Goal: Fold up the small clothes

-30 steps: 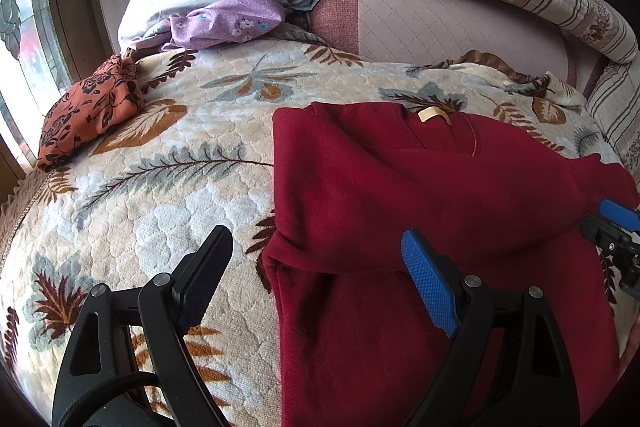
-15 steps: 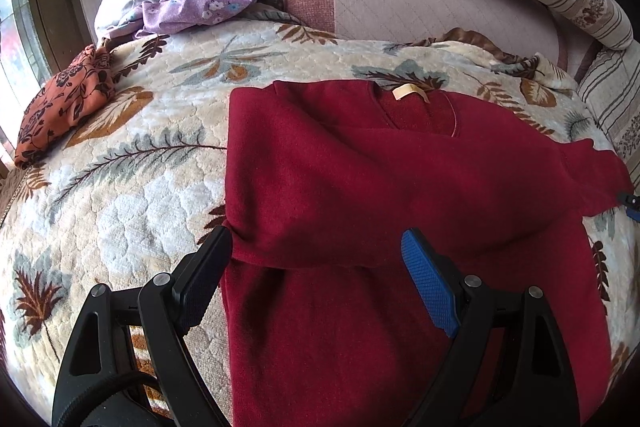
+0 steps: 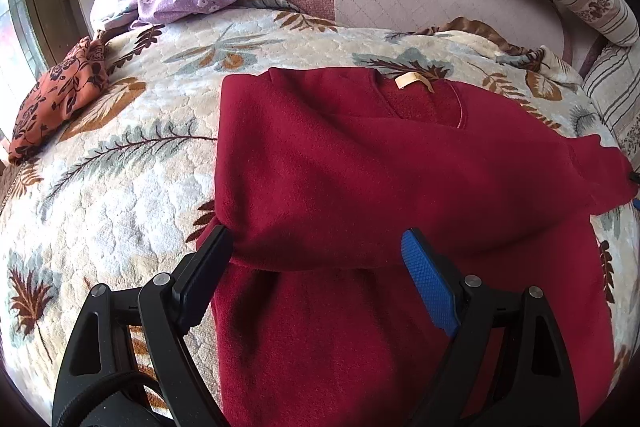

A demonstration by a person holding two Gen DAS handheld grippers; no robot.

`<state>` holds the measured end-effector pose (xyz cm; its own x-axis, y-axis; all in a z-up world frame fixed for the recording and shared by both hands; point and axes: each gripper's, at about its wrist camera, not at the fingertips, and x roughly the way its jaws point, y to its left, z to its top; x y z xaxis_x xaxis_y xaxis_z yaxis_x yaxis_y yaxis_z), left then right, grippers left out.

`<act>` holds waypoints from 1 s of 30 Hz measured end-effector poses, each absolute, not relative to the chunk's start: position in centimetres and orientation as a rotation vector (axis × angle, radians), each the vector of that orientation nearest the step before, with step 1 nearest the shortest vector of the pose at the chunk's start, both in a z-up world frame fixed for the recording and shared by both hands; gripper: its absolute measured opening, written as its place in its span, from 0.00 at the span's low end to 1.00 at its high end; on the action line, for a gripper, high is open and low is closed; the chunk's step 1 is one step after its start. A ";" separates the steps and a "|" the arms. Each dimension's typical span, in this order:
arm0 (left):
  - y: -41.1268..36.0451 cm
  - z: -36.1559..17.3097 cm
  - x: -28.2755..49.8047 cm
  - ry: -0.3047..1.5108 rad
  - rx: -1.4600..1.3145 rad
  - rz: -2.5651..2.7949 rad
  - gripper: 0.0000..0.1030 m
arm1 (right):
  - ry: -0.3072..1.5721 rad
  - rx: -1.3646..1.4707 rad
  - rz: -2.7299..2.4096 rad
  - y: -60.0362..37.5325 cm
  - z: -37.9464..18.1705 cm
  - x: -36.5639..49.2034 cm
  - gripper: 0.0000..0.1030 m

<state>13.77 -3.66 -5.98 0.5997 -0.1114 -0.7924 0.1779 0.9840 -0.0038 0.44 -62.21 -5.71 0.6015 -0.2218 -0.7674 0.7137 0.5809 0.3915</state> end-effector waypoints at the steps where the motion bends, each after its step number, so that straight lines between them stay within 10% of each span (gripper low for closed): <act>1: -3.6 -6.0 13.8 0.912 0.073 -0.168 0.84 | 0.717 0.773 -0.611 -62.7 -5.8 0.7 0.63; 9: -3.5 -5.9 14.0 0.912 0.062 -0.171 0.84 | 0.650 0.821 -0.592 -64.5 -5.9 0.8 0.18; 23: -3.1 -4.5 13.5 0.882 0.032 -0.181 0.84 | 0.550 0.575 -0.383 -58.1 4.5 1.7 0.09; 25: -3.0 -4.3 13.4 0.876 0.034 -0.181 0.84 | 0.552 0.623 -0.421 -58.8 3.8 1.0 0.11; 27: -2.9 -4.4 13.4 0.879 0.035 -0.179 0.84 | 0.596 0.677 -0.472 -60.0 2.2 0.4 0.51; 30: -2.8 -4.7 13.6 0.888 0.033 -0.173 0.84 | 0.639 0.766 -0.543 -62.1 -1.0 -1.0 0.67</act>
